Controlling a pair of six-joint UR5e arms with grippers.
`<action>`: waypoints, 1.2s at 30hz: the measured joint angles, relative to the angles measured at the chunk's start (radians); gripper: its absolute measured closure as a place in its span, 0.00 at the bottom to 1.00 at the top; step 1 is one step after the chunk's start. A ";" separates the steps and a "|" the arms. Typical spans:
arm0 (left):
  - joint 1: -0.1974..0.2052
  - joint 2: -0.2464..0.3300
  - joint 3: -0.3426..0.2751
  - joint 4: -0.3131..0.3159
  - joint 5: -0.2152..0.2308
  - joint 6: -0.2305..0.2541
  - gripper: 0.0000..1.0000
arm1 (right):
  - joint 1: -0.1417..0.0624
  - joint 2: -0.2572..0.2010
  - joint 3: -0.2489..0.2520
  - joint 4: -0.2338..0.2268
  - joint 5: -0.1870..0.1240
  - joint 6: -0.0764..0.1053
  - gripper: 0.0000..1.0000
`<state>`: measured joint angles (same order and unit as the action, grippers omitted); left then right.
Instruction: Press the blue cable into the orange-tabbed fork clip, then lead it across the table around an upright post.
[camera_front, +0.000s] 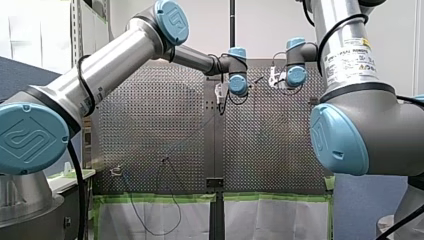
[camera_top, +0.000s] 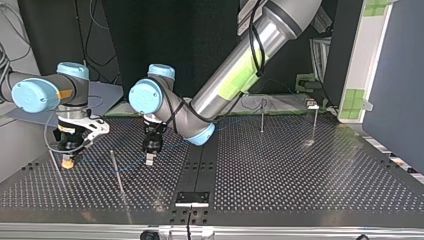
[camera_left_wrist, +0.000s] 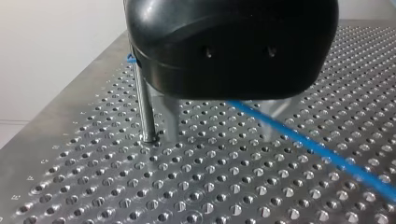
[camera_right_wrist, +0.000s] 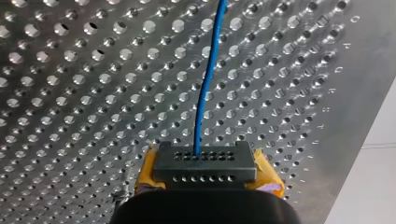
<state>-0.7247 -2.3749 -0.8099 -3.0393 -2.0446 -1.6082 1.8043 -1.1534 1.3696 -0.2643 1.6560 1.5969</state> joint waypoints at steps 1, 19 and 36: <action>0.000 0.000 0.000 0.000 0.002 0.000 0.00 | 0.000 0.001 0.004 -0.001 0.001 0.000 1.00; 0.000 0.001 0.000 -0.012 -0.033 -0.024 0.00 | 0.011 0.012 0.143 -0.139 0.017 0.023 1.00; 0.001 0.001 0.000 -0.037 -0.093 -0.035 0.00 | 0.020 0.127 0.230 -0.256 0.040 0.024 1.00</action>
<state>-0.7236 -2.3737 -0.8096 -3.0765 -2.1378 -1.6431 1.8242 -1.0263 1.5994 -0.5206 1.6963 1.6207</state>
